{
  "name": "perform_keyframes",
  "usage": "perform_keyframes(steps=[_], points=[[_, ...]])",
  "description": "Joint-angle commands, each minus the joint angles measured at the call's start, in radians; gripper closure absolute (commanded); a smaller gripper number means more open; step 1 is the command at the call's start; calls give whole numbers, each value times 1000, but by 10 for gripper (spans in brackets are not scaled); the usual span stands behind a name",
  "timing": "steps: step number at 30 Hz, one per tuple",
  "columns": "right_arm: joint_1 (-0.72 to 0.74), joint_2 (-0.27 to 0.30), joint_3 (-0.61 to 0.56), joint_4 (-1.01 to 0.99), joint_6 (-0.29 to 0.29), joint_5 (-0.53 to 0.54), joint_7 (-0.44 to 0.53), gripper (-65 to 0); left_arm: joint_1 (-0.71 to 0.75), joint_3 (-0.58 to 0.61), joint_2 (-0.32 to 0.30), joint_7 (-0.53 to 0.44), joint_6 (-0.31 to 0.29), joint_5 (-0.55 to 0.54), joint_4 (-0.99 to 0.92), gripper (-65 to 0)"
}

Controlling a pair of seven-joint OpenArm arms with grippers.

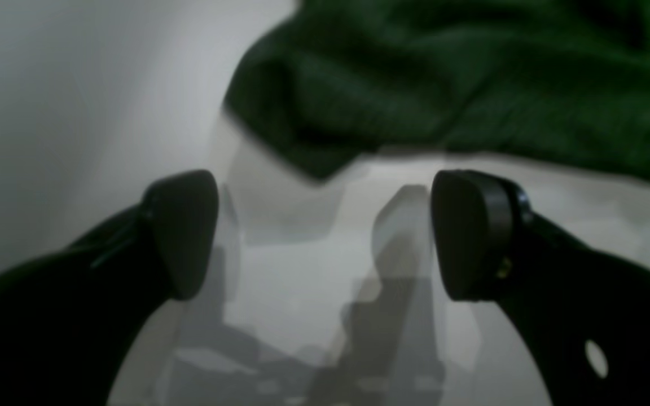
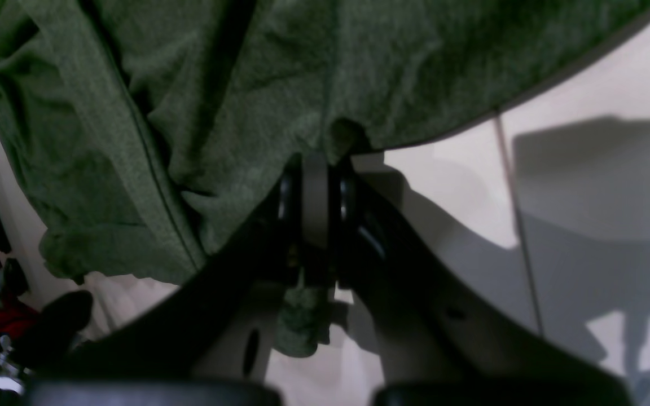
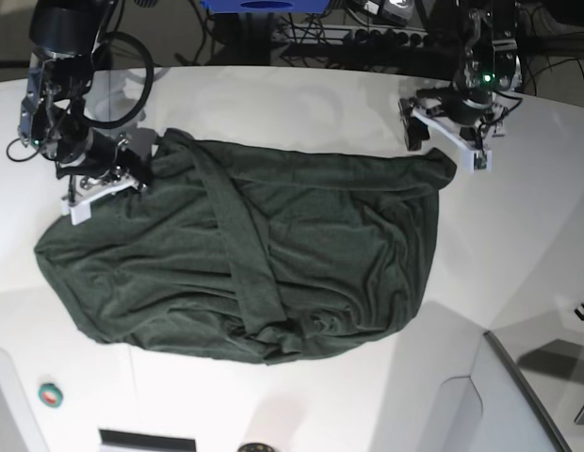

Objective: Layout the t-shirt on the table in an organized manner, then fold the t-shirt properly
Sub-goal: 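Regrasp the shirt edge with the left gripper and pull it taut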

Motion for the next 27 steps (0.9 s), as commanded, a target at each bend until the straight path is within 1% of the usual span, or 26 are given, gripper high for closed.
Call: perform_keyframes(steps=[1,5,8,10,12,16,19,22,23,24,27], points=[[-4,3,-2,-2,-2,-31,-32,-8,12,-2,7,-8,-8,-9,17,-571],[-11,3,-2,-2,-2,-31,-32,-8,24,-24,23,-8,-8,-11,15,-571],[-12,3,-1,-2,-2,-31,-32,-8,16,-100,59,-8,-8,-11,14,-571],[-15,5,-1,-2,-2,-31,-32,-8,8,-130,71,-8,-11,-11,12,-571],[-15,5,-1,-2,-2,-31,-32,-8,-13,-125,71,-8,-11,-14,-8,-571],[-15,5,-1,-2,-2,-31,-32,-8,-82,-125,68,-8,-11,-128,-130,-571],[-17,5,-1,-2,-2,-31,-32,-8,-119,-123,68,-8,-11,-134,-189,-569],[-17,5,-1,-2,-2,-31,-32,-8,-125,-123,68,-11,-11,-134,-210,-561],[-17,6,-1,-2,-2,-31,-32,-8,-125,-123,68,-12,-11,-134,-212,-530],[-17,6,-1,-2,-2,-31,-32,-8,-125,-123,66,-14,-11,-134,-213,-467],[-17,6,-1,-1,-2,-31,-32,-8,-125,-123,48,-14,-11,-134,-213,-224]])
